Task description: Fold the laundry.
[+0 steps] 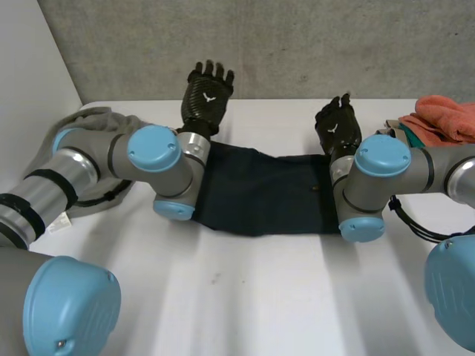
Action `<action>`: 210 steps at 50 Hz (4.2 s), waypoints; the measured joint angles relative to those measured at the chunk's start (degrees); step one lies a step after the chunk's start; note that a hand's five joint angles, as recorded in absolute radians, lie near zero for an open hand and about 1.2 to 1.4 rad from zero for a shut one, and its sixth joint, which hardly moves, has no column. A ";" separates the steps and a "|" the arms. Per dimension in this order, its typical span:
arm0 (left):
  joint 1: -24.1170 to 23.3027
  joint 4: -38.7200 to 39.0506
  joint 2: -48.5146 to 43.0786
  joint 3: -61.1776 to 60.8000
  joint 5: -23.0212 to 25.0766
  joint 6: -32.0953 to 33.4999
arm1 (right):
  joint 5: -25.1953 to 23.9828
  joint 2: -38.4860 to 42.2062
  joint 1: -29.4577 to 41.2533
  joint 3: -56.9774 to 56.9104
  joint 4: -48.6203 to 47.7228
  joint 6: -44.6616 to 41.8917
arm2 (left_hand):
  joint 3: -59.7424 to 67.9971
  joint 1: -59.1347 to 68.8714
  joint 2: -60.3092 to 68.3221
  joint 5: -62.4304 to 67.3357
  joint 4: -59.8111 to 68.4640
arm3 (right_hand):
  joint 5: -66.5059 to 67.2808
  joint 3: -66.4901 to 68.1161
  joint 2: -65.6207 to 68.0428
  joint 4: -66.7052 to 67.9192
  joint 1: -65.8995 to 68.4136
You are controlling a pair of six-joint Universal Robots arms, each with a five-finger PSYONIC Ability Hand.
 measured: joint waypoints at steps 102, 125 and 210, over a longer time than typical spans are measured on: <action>-8.13 -16.54 23.08 -21.06 9.38 -29.55 | -19.04 -32.81 -7.81 24.93 27.19 41.03 | -0.41 0.00 -0.57 -0.09 -0.55 | -0.03 -0.15 -0.20 -0.05 -0.18; -7.91 -35.02 12.33 -17.80 -2.18 -18.20 | -16.93 -12.70 -5.32 14.20 31.15 34.80 | -0.41 0.00 -0.57 -0.09 -0.55 | -0.03 -0.15 -0.87 -0.05 -0.82; -3.86 -28.85 40.70 -19.98 33.46 -36.91 | -23.59 -21.94 -26.20 7.55 -16.52 44.57 | -0.41 0.00 -0.57 -0.11 -0.55 | 50.49 53.61 53.23 56.75 47.70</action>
